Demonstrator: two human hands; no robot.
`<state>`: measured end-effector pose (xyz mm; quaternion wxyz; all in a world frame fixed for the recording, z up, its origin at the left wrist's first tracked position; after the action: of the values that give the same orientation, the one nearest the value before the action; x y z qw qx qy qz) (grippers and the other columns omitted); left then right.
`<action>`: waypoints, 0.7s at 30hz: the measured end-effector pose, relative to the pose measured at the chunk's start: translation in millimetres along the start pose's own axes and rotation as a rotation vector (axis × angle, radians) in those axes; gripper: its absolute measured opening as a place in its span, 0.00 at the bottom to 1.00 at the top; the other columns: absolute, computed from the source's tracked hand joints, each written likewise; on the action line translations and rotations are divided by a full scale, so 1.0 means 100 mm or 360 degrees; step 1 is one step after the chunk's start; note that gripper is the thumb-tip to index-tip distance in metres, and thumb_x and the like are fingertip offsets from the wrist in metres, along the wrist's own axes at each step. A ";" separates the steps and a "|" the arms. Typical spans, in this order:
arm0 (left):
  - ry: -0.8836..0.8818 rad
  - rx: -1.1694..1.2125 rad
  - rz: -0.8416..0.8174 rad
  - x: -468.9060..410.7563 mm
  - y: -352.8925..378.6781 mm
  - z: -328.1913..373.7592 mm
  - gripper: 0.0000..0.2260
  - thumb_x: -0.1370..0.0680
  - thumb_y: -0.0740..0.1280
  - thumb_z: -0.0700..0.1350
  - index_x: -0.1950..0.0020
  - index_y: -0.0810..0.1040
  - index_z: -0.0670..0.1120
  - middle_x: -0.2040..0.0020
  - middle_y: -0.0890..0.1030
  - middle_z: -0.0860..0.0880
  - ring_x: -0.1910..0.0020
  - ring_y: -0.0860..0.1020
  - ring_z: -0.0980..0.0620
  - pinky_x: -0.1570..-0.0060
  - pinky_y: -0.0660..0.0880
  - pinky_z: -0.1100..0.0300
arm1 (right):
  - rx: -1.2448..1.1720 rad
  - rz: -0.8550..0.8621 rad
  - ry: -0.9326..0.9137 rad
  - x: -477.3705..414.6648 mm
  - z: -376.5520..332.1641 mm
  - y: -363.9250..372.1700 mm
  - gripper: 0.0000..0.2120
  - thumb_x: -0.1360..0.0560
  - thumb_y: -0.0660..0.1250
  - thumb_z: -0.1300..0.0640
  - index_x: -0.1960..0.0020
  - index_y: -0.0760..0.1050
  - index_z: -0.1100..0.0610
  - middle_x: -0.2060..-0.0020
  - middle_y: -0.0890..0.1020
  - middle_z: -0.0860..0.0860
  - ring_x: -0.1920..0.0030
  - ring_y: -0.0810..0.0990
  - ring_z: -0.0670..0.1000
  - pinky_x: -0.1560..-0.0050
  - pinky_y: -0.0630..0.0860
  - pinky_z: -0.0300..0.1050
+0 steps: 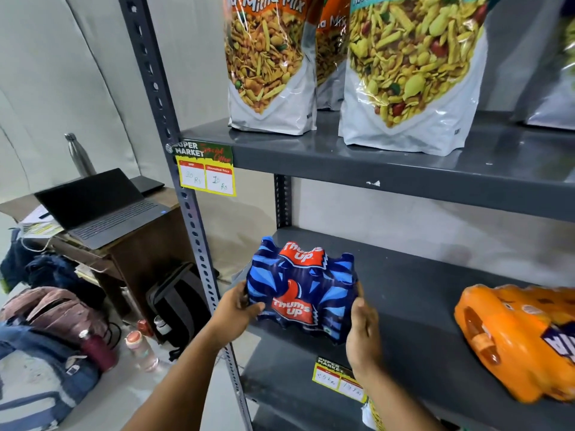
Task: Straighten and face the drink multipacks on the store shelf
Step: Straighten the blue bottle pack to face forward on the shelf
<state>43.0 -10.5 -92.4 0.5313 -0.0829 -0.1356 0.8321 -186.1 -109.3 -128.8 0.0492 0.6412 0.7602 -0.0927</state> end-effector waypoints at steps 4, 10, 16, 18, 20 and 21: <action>-0.0033 0.0071 -0.0050 -0.02 -0.03 -0.05 0.17 0.23 0.67 0.33 0.35 0.73 0.43 0.42 0.83 0.48 0.44 0.82 0.50 0.50 0.80 0.62 | 0.0021 0.0032 0.0050 0.05 -0.01 0.01 0.34 0.24 0.47 0.37 0.25 0.66 0.53 0.31 0.73 0.54 0.30 0.68 0.56 0.28 0.63 0.60; -0.0047 0.0153 -0.0060 -0.11 -0.13 -0.13 0.20 0.23 0.67 0.31 0.34 0.73 0.44 0.42 0.83 0.47 0.43 0.82 0.49 0.49 0.80 0.62 | 0.0081 0.0039 0.0045 0.25 -0.10 0.13 0.24 0.18 0.49 0.49 0.23 0.59 0.52 0.38 0.70 0.51 0.33 0.65 0.47 0.33 0.58 0.38; -0.0055 0.0208 -0.0028 -0.13 -0.15 -0.22 0.21 0.23 0.66 0.31 0.32 0.72 0.45 0.39 0.82 0.45 0.40 0.80 0.46 0.39 0.77 0.48 | -0.0006 0.0005 0.0090 0.25 -0.14 0.14 0.27 0.21 0.49 0.44 0.23 0.61 0.49 0.38 0.69 0.52 0.38 0.71 0.38 0.37 0.60 0.32; -0.0048 0.0212 -0.0026 -0.14 -0.15 -0.22 0.21 0.23 0.66 0.30 0.32 0.72 0.45 0.39 0.82 0.45 0.40 0.80 0.46 0.39 0.77 0.48 | 0.0001 0.0009 0.0085 0.25 -0.13 0.15 0.29 0.22 0.49 0.43 0.23 0.61 0.49 0.38 0.69 0.53 0.43 0.70 0.29 0.43 0.59 0.22; -0.0060 0.0210 -0.0031 -0.14 -0.15 -0.20 0.21 0.23 0.66 0.31 0.31 0.71 0.45 0.40 0.82 0.46 0.40 0.80 0.46 0.41 0.78 0.51 | 0.0024 0.0002 0.0079 0.24 -0.11 0.14 0.30 0.23 0.49 0.41 0.23 0.61 0.49 0.38 0.70 0.54 0.42 0.70 0.33 0.47 0.59 0.18; -0.0067 0.0202 -0.0030 -0.13 -0.15 -0.20 0.22 0.23 0.66 0.31 0.31 0.71 0.45 0.40 0.82 0.46 0.41 0.81 0.47 0.44 0.79 0.54 | 0.0026 -0.0007 0.0084 0.24 -0.10 0.14 0.31 0.24 0.48 0.41 0.23 0.60 0.49 0.38 0.69 0.55 0.42 0.70 0.37 0.47 0.59 0.18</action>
<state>67.3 -13.2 -106.8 0.5404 -0.0300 -0.0945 0.8355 -176.0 -81.6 -124.7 0.0237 0.6420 0.7619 -0.0823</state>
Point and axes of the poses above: each hand's wrist, its own x-axis away from the middle knuckle, its own y-axis out of the palm, z = x × y, the point moved 4 cm from there along -x, towards the middle knuckle
